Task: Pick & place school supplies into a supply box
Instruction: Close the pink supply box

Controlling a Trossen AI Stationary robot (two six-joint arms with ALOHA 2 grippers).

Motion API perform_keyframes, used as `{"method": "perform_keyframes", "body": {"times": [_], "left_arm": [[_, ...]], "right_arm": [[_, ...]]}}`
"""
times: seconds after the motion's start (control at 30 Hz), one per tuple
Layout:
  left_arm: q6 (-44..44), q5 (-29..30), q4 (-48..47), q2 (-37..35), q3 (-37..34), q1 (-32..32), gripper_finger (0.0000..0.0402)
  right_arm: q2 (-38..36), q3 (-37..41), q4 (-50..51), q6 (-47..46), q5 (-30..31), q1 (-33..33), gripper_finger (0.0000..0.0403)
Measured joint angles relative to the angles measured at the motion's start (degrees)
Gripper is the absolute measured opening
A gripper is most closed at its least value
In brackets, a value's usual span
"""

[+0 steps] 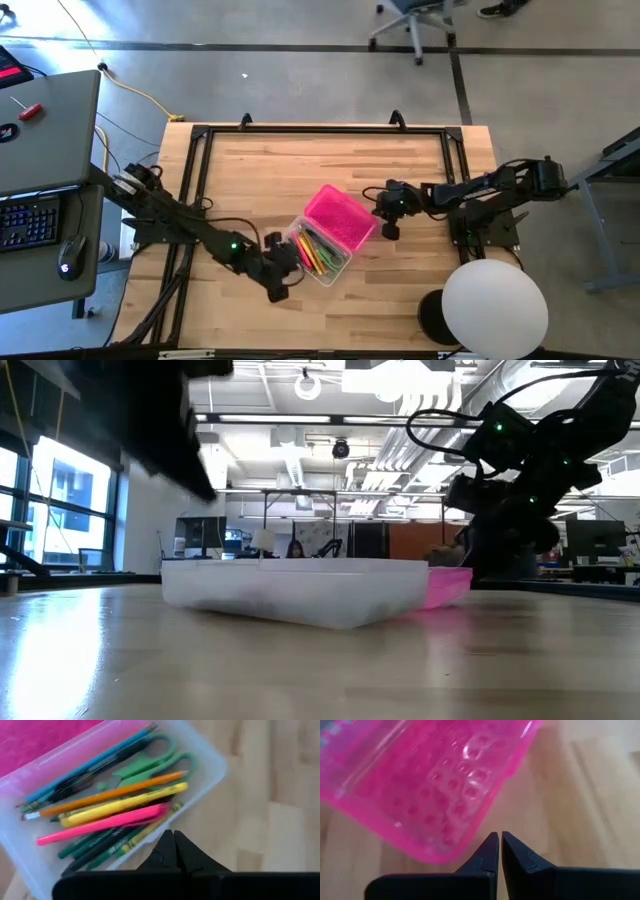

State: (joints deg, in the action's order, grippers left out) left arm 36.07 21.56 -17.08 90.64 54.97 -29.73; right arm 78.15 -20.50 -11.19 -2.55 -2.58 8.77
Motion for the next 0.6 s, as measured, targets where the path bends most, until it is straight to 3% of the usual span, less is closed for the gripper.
{"method": "perform_keyframes", "body": {"times": [0.2,0.6], "left_arm": [[0.0,-4.8,1.0,5.2,0.0,1.3,0.0009],[-0.7,-7.1,0.0,5.1,0.1,1.2,0.001]], "right_arm": [[1.1,0.0,1.5,-0.2,-3.5,-0.3,0.0],[2.2,0.0,-7.6,1.7,-4.0,-0.5,0.0]]}}
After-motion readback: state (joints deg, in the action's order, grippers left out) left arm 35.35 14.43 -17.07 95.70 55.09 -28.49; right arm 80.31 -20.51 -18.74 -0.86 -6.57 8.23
